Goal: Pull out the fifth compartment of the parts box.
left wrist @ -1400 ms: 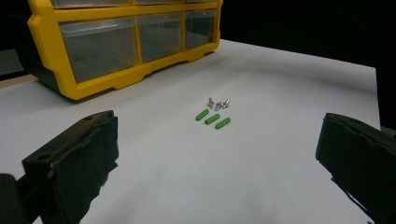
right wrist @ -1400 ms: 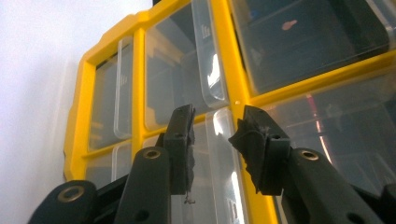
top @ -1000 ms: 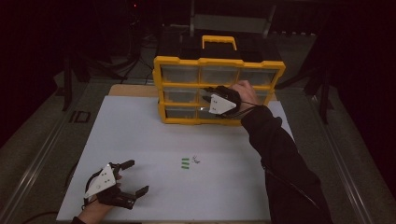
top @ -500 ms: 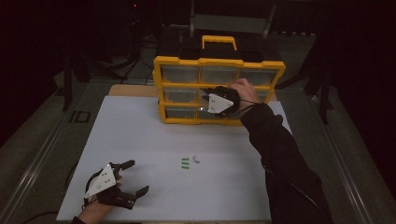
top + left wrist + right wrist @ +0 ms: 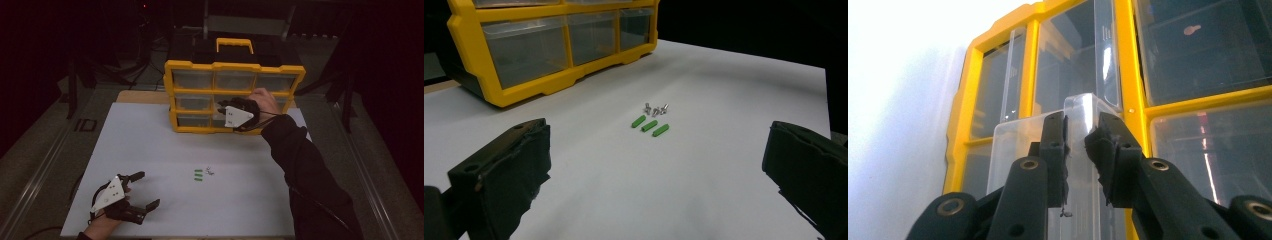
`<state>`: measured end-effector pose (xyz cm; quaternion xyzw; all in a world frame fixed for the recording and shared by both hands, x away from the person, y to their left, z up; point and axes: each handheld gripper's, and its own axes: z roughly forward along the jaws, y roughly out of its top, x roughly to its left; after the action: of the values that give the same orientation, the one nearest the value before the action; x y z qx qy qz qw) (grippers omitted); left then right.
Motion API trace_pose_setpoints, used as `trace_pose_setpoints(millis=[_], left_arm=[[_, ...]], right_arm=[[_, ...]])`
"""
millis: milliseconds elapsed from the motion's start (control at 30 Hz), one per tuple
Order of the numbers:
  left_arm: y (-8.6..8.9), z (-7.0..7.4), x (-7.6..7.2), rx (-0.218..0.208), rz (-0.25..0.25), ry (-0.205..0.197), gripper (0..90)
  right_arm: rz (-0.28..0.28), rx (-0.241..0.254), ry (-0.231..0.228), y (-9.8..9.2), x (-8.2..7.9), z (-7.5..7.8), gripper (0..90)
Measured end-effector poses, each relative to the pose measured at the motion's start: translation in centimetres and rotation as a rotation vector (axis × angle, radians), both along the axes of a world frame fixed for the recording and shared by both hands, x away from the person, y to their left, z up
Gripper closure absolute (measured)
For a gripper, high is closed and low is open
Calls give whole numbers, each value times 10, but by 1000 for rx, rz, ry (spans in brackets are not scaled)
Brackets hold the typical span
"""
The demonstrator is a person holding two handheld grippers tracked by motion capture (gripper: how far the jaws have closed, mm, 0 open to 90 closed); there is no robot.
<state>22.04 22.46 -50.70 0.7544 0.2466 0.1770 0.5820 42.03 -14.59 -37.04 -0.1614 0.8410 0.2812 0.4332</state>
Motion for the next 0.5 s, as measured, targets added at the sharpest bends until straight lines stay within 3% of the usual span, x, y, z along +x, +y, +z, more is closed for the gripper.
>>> trace_pose_setpoints(millis=[500], left_arm=[[-1, 0, 1, 0, -2, -1, 0]], right_arm=[[24, 13, 19, -2, -21, 2, 750]])
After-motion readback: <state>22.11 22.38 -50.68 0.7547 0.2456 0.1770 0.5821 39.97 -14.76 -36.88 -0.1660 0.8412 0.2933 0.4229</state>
